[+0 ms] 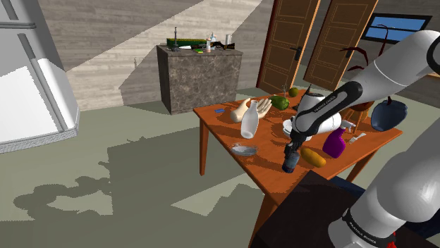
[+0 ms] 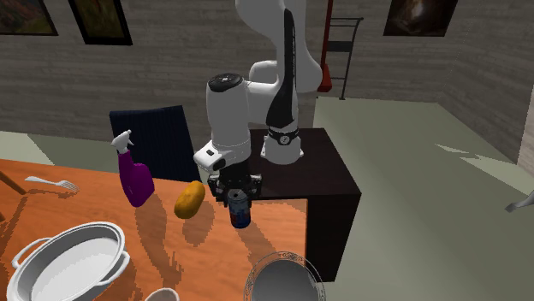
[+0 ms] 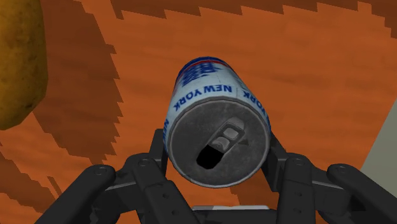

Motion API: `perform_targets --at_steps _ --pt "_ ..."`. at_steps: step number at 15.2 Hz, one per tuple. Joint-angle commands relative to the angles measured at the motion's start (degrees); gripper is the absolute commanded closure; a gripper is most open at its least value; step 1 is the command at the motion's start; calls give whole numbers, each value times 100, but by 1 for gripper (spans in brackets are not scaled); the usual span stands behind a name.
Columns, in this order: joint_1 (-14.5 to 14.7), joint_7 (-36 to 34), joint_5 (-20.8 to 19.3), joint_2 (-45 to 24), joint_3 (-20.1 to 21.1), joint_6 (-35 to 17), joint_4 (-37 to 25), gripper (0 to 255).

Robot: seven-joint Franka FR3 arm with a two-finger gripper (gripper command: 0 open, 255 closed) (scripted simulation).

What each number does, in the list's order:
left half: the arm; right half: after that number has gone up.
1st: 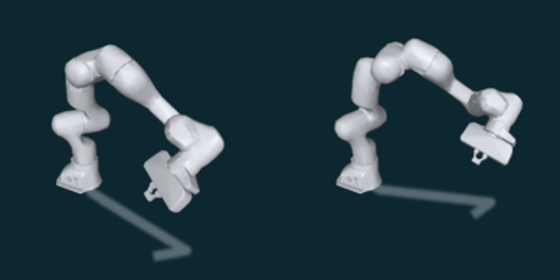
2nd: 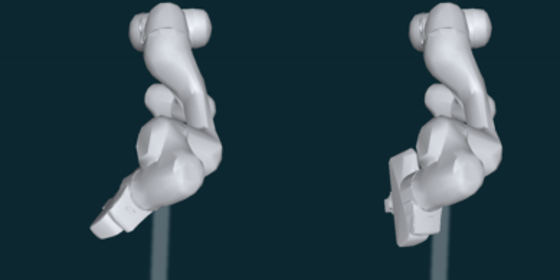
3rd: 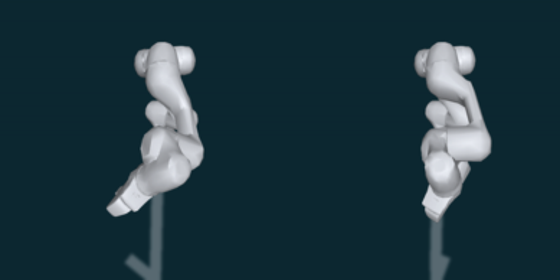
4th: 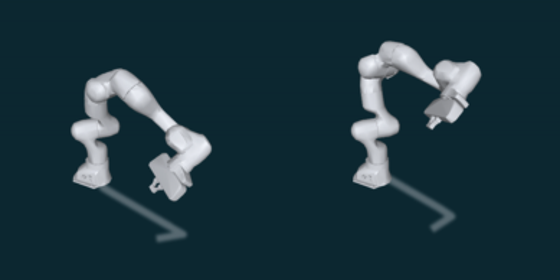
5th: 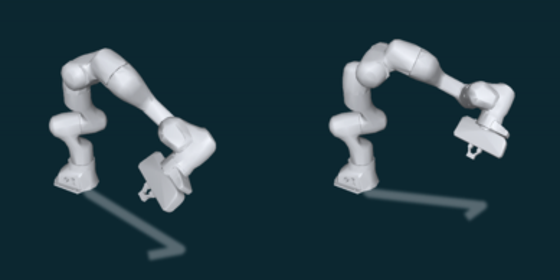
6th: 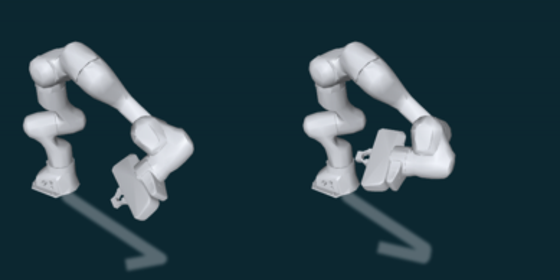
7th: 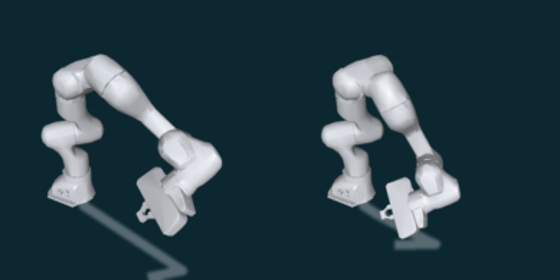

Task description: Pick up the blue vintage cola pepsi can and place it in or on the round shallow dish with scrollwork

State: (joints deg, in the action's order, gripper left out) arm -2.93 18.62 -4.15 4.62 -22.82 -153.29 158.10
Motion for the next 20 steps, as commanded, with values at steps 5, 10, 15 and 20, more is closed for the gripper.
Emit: perform_targets --at_steps 5,10,15,20 --pt "-93 -204 -287 493 45 520 -47 255" --pt "-167 -330 -451 942 117 1041 -132 255" --pt "-219 -407 -539 1338 194 1554 -256 255" --pt "-253 -455 -581 1682 270 2053 -415 255"
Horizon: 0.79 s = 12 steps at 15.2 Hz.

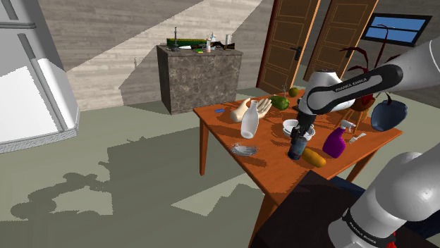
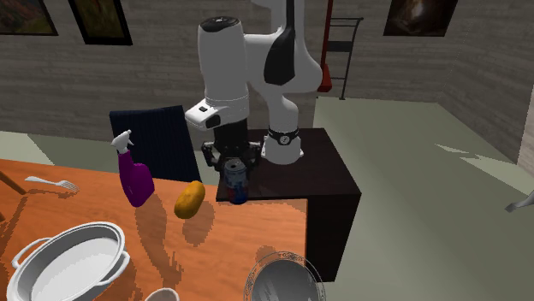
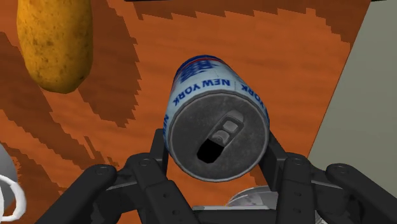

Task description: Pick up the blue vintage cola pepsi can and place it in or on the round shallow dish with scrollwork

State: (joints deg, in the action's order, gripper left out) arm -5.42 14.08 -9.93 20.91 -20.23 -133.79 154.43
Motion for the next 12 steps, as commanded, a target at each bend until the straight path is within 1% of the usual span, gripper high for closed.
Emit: perform_targets --at_steps 1,3,7,12 --pt "-9 -9 -7 116 26 200 -84 255" --pt "-17 -20 -12 219 52 368 -150 255" --pt "347 -311 338 -385 288 410 -773 255" --pt "686 -613 697 -1166 544 558 -1673 255"
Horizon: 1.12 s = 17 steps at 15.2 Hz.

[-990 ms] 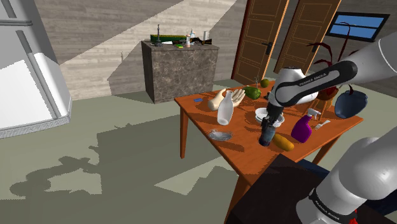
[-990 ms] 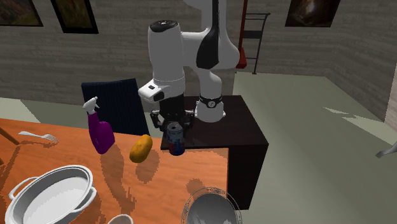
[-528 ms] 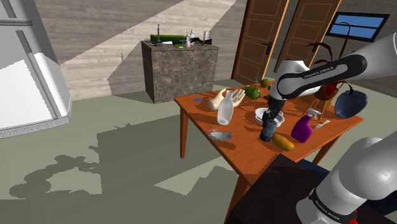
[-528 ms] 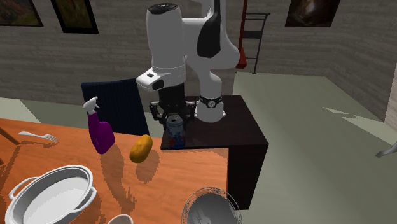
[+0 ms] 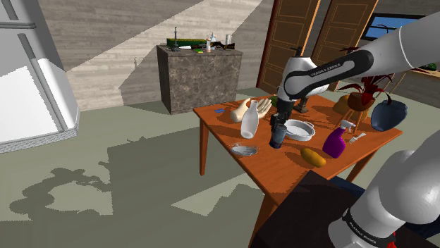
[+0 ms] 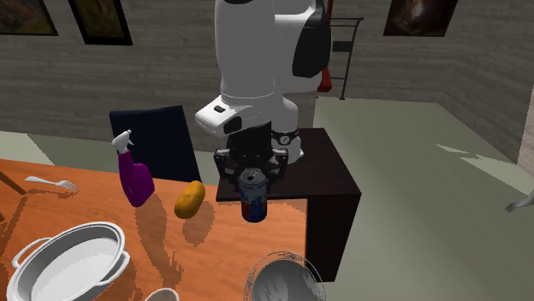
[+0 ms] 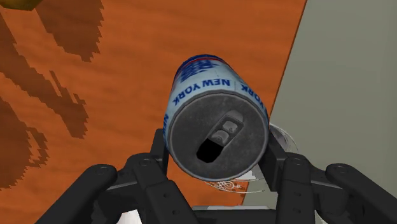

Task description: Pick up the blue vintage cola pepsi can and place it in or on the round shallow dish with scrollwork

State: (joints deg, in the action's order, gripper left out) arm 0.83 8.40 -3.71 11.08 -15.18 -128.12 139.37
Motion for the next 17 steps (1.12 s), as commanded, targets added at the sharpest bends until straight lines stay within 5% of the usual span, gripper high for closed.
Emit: perform_targets --at_steps 1,10,17 --pt "115 -100 136 -341 85 35 -364 255" --pt "467 -559 543 -1831 433 616 -2402 255" --pt "455 -512 610 -2087 445 121 -2157 255"
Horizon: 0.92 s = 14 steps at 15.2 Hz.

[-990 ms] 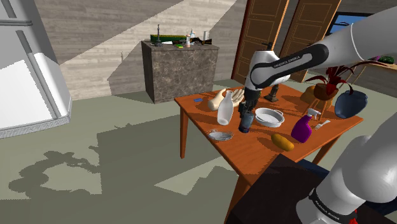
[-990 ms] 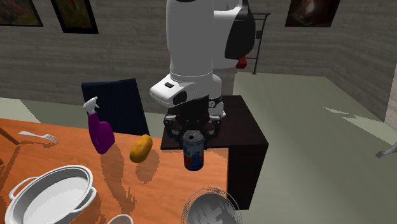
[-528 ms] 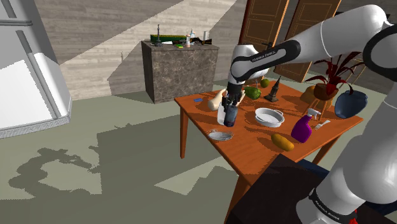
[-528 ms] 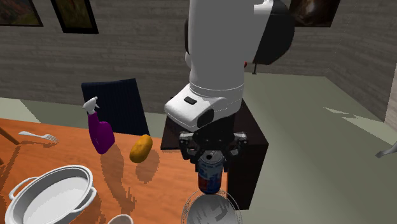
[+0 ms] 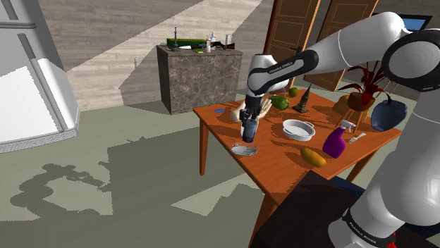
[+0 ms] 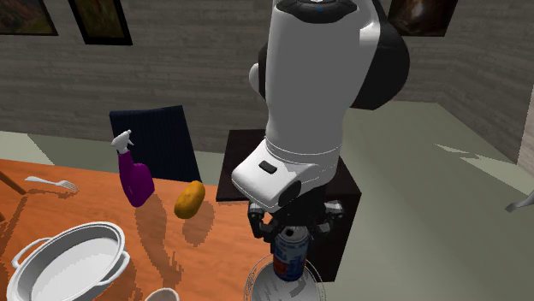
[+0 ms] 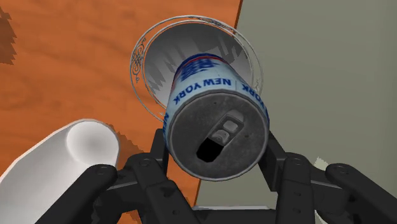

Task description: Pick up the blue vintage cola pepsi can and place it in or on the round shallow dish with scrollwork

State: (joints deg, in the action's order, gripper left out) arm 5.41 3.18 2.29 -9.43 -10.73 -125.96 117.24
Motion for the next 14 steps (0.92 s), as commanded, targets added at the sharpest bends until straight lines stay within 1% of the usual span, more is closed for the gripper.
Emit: perform_targets --at_steps 1,12,14 --pt "-5 18 22 -77 3 -165 85 255" --pt "-39 118 169 -590 46 -915 332 255" --pt "-42 125 179 -626 50 -961 343 255"
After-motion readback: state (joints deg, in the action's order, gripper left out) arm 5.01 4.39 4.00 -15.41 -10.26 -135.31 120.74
